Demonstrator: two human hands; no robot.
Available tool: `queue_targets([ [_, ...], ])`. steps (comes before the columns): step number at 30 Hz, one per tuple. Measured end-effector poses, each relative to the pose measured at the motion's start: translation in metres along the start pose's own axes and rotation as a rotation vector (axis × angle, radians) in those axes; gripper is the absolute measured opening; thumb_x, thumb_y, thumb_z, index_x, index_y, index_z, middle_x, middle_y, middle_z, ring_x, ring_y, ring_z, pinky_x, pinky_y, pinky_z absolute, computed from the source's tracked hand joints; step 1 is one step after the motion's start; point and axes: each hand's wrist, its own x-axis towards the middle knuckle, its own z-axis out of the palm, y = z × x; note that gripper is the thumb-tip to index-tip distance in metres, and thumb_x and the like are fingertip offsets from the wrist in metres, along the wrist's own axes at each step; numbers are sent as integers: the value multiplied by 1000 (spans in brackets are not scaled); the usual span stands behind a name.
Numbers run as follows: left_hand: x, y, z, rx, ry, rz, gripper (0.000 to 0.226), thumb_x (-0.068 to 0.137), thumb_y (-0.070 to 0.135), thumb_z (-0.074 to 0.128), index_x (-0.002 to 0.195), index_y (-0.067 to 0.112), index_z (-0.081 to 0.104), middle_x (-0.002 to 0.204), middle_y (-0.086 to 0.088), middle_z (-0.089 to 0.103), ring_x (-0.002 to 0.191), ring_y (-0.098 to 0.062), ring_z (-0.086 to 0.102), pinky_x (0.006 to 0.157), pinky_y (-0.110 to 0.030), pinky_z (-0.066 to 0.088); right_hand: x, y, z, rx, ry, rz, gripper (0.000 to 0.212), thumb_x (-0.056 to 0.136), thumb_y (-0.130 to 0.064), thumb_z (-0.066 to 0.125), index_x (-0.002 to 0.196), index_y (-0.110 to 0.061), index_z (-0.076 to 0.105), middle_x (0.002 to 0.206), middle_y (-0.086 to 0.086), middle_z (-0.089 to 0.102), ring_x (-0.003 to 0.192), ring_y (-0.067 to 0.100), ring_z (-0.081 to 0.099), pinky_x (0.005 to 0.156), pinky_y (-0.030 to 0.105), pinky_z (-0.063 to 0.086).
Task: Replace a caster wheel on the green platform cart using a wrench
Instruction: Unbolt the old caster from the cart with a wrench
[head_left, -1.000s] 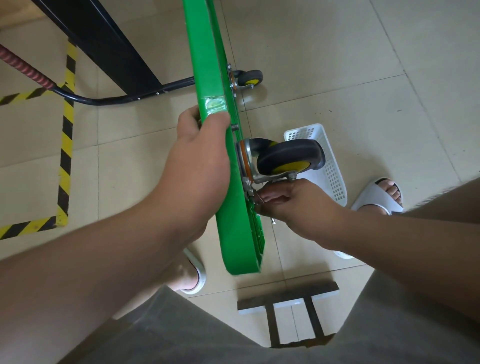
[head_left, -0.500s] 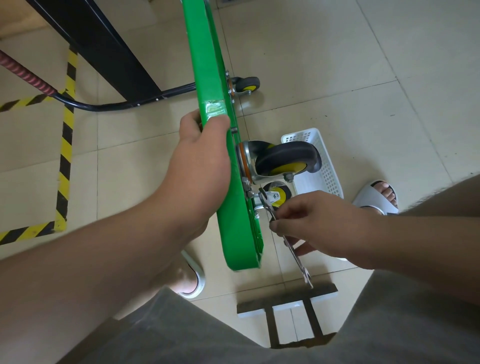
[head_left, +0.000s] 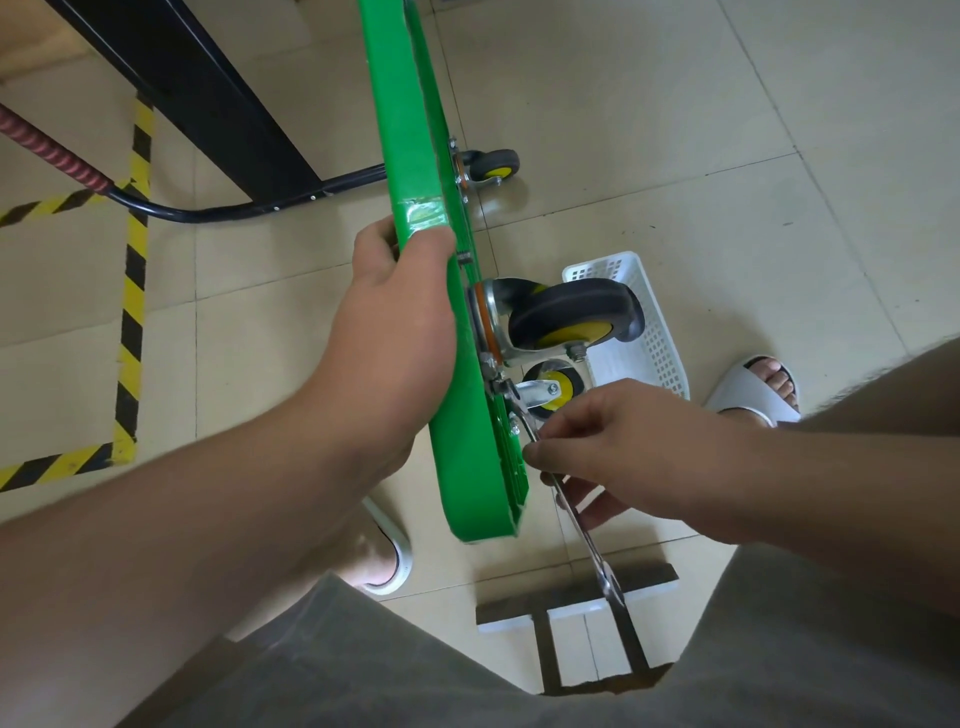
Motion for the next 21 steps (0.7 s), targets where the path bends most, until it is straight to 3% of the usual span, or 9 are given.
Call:
queue_targets([
  [4,0,0,1,-21,3,-13,20,106,39,42,122,39,54,83,2,57,71,-17,54,66,-33,49,6,0,2,-8,-35,-15,16,94,-28,71,92,-13,79,92,11,76,82,24,76,65,31,64],
  [8,1,0,0,1,8,-8,23,106,40,42,126,37,54,82,3,57,68,-15,54,61,-29,49,15,2,2,-2,-44,-26,14,95,-27,71,96,-14,78,93,10,76,85,23,75,66,28,63],
  [13,2,0,0,-7,-1,-15,24,106,38,42,126,36,54,83,1,56,70,-16,54,65,-33,49,32,9,-1,-83,23,-75,11,91,-32,75,101,-28,78,94,-1,78,89,22,73,85,40,63],
  [15,2,0,0,2,3,-10,24,106,38,41,127,36,54,84,2,57,70,-16,55,64,-32,50,37,9,-2,-80,57,-104,13,90,-29,76,102,-27,80,97,-6,78,91,17,72,86,32,60],
  [21,2,0,0,-9,7,-22,25,106,39,43,127,37,55,86,2,60,72,-17,58,66,-35,55,45,8,-3,-23,73,-140,11,91,-23,75,97,-32,78,99,-12,78,95,0,68,70,8,44],
])
